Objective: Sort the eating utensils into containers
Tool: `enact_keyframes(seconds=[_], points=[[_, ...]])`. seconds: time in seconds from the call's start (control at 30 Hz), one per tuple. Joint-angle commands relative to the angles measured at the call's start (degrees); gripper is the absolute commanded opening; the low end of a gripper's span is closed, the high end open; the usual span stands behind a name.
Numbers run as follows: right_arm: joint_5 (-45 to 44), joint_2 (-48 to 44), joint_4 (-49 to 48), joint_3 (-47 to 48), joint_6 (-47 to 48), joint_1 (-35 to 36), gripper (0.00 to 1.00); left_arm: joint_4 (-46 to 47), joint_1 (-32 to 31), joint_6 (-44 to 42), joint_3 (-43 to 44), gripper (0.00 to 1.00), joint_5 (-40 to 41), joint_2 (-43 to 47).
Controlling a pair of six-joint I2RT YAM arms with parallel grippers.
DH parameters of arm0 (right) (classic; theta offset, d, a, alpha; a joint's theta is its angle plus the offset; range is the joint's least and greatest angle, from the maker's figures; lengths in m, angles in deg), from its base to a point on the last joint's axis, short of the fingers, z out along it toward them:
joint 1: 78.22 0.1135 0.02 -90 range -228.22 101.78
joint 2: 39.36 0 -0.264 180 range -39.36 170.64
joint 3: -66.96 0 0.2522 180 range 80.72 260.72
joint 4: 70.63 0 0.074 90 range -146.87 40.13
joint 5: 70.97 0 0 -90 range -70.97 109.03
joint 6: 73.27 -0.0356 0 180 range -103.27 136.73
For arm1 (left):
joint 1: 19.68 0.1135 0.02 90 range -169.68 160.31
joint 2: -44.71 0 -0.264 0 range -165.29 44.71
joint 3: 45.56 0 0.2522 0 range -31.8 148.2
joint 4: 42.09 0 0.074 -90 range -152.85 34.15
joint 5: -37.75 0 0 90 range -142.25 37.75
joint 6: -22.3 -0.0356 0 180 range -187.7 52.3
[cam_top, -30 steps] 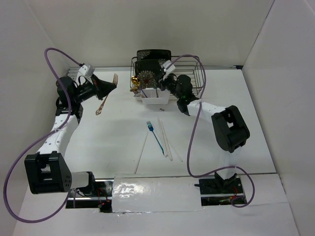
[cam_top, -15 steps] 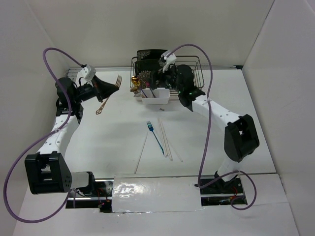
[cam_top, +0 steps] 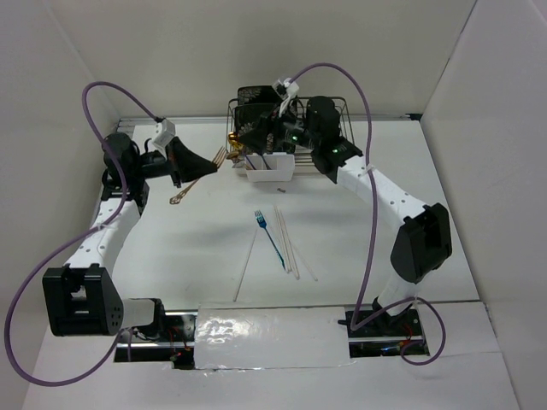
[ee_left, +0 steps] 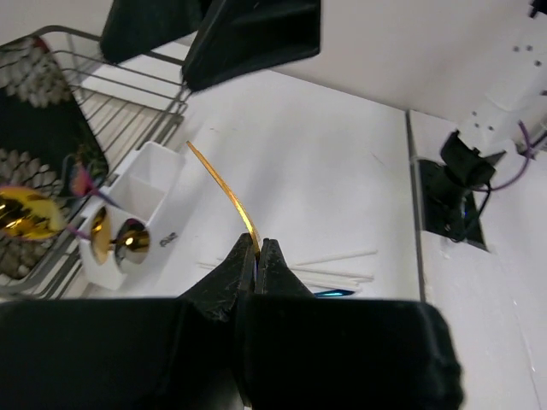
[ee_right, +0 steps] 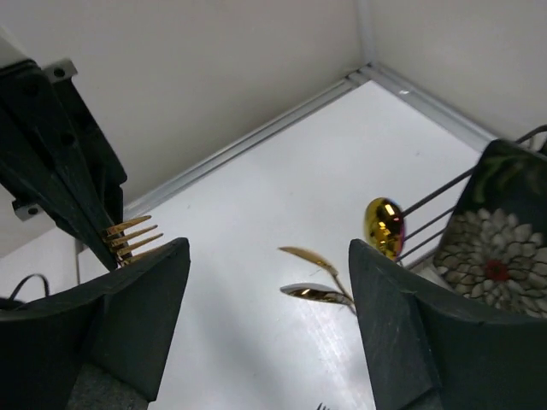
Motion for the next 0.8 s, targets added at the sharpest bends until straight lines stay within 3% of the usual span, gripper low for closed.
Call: enact_keyframes(seconds=[0.0,0.17,0.3,0.4,0.43,0.53,0.73,0.77], points=[[5.5,-0.8,0.5,0.9,0.3,2.9,0.8,2.5,-1.5,-1.9,3.1,0.0,-6.1,1.0],[10.8,-1.4,0.5,0.4,2.4,4.4,0.8,2.6,-2.6,-2.9,3.2,0.0,-6.7,0.9],[10.2,-1.9,0.5,0.4,2.5,5.4,0.8,3.8,-2.6,-2.1,3.3,0.0,-5.9,0.2],[10.2,-1.7,1.0,0.4,2.3,5.8,0.74,4.7,-2.6,-1.9,3.6,0.0,-6.1,-0.2],[10.2,-1.5,1.0,0.4,2.6,5.7,0.63,5.4,-2.6,-1.6,3.9,0.0,-6.5,-0.2],[11.4,-1.2,1.6,1.1,2.9,5.7,0.56,5.6,-2.6,-1.5,4.3,0.0,-8.2,-0.5],[13.4,-0.1,3.5,2.9,4.8,5.8,0.24,5.6,-2.7,-0.4,4.4,0.0,-8.5,-1.0],[14.1,0.0,4.2,3.4,5.2,5.9,0.14,5.1,-2.5,-0.5,4.5,0.0,-8.6,-1.0]])
